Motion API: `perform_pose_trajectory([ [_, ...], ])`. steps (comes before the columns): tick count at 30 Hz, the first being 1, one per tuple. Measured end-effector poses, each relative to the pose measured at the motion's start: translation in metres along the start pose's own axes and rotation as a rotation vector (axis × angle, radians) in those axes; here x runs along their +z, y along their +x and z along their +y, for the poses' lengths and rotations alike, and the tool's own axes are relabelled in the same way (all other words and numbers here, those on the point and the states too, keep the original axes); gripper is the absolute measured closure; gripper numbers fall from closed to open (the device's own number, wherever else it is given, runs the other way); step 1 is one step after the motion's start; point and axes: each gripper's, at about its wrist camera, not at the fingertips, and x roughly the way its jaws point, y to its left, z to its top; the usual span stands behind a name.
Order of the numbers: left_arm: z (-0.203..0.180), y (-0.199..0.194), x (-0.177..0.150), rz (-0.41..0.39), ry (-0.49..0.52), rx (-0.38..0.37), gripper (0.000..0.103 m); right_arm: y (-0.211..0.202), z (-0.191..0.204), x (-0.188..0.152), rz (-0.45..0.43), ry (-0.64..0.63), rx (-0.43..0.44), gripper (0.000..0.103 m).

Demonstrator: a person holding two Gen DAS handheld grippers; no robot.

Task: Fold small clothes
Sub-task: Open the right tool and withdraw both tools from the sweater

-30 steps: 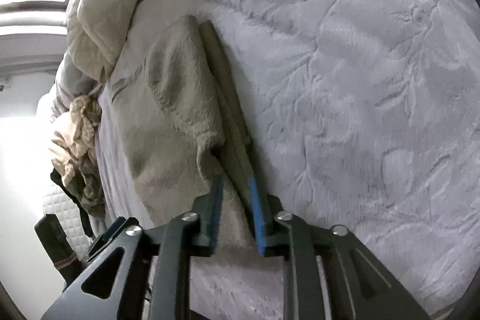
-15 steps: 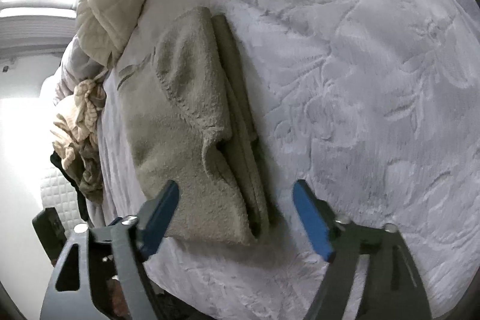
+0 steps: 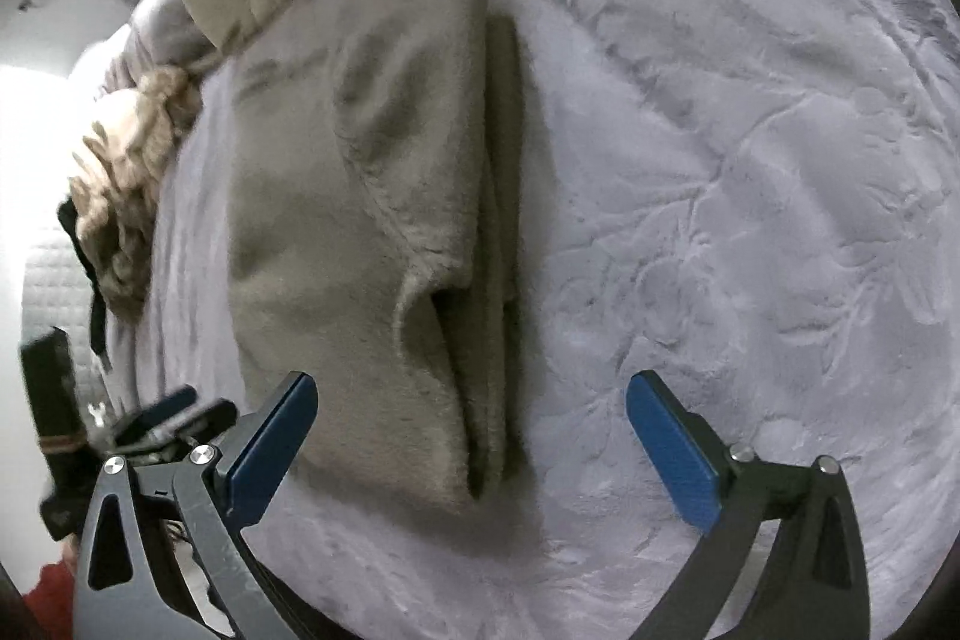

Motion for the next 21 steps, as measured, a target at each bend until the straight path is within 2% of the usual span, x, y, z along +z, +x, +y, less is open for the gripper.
perform_pose_trajectory([
  [12, 0.014, 0.011, 0.026, -0.017, -0.022, -0.017, 0.001, 0.009, -0.003, 0.023, 0.026, -0.023, -0.035, 0.0],
  [21, 0.022, 0.02, 0.037, -0.02, -0.022, -0.029, 0.001, 0.01, 0.003, 0.029, 0.024, -0.026, 0.005, 0.0],
])
